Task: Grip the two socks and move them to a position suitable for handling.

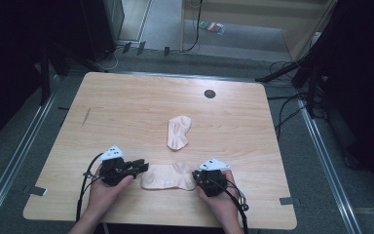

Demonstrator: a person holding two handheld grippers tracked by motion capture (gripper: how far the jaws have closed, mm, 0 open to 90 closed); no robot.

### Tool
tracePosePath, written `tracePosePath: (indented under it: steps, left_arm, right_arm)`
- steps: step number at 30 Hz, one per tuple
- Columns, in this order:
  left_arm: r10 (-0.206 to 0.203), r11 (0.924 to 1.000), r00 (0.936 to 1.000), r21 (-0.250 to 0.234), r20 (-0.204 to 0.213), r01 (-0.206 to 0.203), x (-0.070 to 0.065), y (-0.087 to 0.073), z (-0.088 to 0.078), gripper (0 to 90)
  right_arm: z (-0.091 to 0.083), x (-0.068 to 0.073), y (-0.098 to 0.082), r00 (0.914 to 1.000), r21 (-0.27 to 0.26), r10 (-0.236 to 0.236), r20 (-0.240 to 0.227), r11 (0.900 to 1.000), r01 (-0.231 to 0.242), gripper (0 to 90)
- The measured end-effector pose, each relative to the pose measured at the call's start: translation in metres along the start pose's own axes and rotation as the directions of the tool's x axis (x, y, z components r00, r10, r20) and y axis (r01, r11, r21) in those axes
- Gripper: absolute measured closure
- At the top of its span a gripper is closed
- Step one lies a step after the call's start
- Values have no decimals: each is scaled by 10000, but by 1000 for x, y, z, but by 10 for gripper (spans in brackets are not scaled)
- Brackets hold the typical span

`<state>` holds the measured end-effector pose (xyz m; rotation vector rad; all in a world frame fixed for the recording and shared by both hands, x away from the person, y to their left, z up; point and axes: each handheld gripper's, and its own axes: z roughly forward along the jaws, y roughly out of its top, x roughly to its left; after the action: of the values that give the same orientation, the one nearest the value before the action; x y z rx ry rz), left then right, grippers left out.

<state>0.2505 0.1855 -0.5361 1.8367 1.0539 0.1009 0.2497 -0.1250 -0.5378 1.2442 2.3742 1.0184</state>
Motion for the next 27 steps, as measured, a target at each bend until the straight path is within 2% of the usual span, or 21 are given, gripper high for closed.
tracePosePath:
  steps: [1, 2, 4, 6, 7, 13, 18, 20, 21, 22, 23, 24, 25, 26, 27]
  left_arm:
    - [608, 9970, 9980, 474, 144, -614, -8, -1, 6, 830]
    - [608, 9970, 9980, 474, 144, -614, -8, -1, 6, 868]
    - [955, 9902, 9954, 1029, -63, -944, -13, -3, 12, 883]
    - [1189, 9806, 9914, 1632, -539, -1087, -13, -7, 19, 886]
    - [933, 9825, 9945, 1663, -484, -841, -12, -8, 20, 885]
    - [616, 9816, 9972, 1834, -413, -530, -5, -10, 11, 900]
    - [810, 9791, 9965, 1888, -220, -754, -4, -10, 10, 896]
    - [690, 9838, 9976, 1654, 33, -686, -3, -9, 8, 864]
    - [622, 9900, 9979, 1259, 203, -643, -3, -7, 4, 812]
    - [622, 9900, 9979, 1259, 203, -643, -3, -7, 4, 752]
    - [587, 9965, 9980, 580, 225, -599, -2, -5, 0, 687]
    - [587, 9965, 9980, 580, 225, -599, -2, -5, 0, 612]
    - [508, 9984, 9987, 227, 97, -510, -1, -4, -3, 612]
    - [369, 9992, 9993, -146, 21, -368, 1, -3, -6, 521]
    - [326, 9982, 9994, -509, -76, -329, 4, -2, -8, 521]
  right_arm:
    - [0, 0, 0, 10000, -15, -27, -1, 10000, 27, 863]
    - [0, 0, 0, 10000, -15, -27, -1, 10000, 27, 863]
    - [-1, -1, 0, 10000, -5, -11, -2, 10000, 11, 863]
    - [-1, -1, -2, 10000, 78, 5, -5, 10000, -4, 866]
    - [-1, -1, -2, 10000, 110, 6, 0, 9999, -6, 867]
    - [-5, 0, -3, 9997, 217, -74, -212, 9997, 78, 872]
    - [-6, 4, -6, 9992, 344, -215, -322, 9992, 226, 874]
    - [-6, 3, -5, 9992, 331, -141, -377, 9993, 154, 864]
    - [-7, 1, -5, 9990, 217, -43, -434, 9998, 52, 830]
    - [-8, 0, -5, 9988, 24, 63, -485, 10000, -61, 751]
    - [-10, -3, -4, 9982, -215, 183, -571, 9996, -195, 671]
    - [-10, -3, -4, 9982, -215, 183, -571, 9996, -195, 671]
    - [-12, -5, -2, 9972, -495, 373, -647, 9980, -405, 644]
    - [-18, -10, 2, 9951, -1046, 644, -748, 9919, -720, 617]
    - [-18, -10, 2, 9951, -1046, 644, -748, 9919, -720, 617]
